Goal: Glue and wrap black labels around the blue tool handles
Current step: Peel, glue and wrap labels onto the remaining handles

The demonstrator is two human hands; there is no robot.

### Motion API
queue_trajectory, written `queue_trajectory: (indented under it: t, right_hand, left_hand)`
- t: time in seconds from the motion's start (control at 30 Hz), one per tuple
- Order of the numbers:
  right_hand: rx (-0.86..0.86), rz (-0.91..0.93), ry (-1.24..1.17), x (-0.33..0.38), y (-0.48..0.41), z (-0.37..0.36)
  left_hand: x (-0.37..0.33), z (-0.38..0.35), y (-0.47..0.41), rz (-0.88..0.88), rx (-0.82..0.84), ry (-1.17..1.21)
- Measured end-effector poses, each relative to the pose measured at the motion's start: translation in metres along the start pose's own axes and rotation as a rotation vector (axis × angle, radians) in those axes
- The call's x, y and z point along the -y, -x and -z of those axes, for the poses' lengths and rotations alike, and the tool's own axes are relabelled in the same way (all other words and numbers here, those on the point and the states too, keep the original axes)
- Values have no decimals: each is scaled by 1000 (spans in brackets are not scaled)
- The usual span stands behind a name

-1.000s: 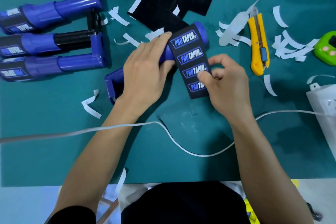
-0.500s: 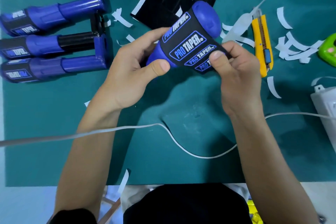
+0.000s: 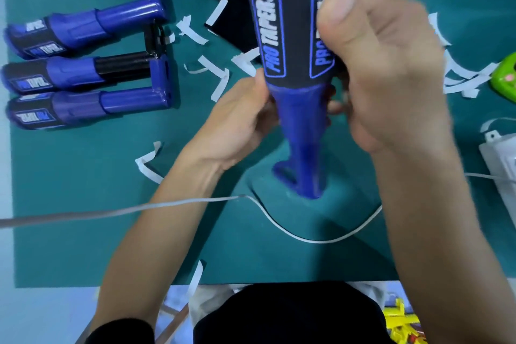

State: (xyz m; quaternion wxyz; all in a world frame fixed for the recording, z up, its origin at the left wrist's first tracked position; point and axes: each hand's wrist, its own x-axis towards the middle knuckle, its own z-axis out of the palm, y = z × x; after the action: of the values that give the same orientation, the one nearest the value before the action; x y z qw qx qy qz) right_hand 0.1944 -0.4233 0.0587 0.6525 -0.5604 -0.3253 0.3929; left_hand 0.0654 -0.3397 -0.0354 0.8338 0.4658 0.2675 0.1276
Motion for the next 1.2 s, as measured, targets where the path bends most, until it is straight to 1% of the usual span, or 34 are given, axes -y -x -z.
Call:
queue_trajectory:
  t: [0.03,0.07,0.1,0.17,0.2,0.23,0.27,0.3,0.37,0.43,0.5,0.6,0.67,0.73,0.83,0.9,0.97,1.2]
  right_hand:
    - [34,38,86,6,-5,5]
    - [83,53,201,12,-9,9]
    - [135,40,355,15,-14,11]
    - [196,-15,802,11,-17,13]
    - [189,-43,1072,6,-16,10]
    - [173,-36,1308,0,-13,4]
    - [183,-4,1461,-7,-10,-3]
    - [202,22,1522,-16,-6,-11]
    - [232,79,1552,-41,1,-16]
    - [209,176,1494,-65,7,-12]
    - [133,242,1326,-87,14,-5]
    - [35,277,1107,-104,26,4]
    - [32,248,1010,-108,31,14]
    - [36,245,1003,-111,35,22]
    - [-41,299,966,-116,38,24]
    - [-92,291,878,-120,38,21]
    - [-120,262,805,-122,38,18]
    - [-173,248,807,-130,38,14]
  left_hand:
    - [-3,1,-1,-89,-28,-90]
    - [-7,6,-2,-182,-23,-146]
    - [-12,16,-3,-241,12,-174]
    - [-19,36,-1,-316,89,-220]
    - [-21,44,2,-321,130,-281]
    - [-19,50,5,-312,124,-393]
    - [-15,50,8,-315,75,-522]
    - [-8,48,11,-338,-11,-642]
    - [9,48,15,-419,-185,-822]
    - [21,49,19,-455,-282,-1002]
    - [30,52,22,-469,-335,-1193]
    - [38,50,22,-514,-359,-1313]
    - [41,46,20,-522,-364,-1334]
    - [43,44,20,-497,-390,-1327]
    - [45,41,21,-456,-426,-1373]
    - [45,38,21,-427,-417,-1380]
    - [44,37,22,-386,-376,-1322]
    - [42,38,20,-359,-339,-1244]
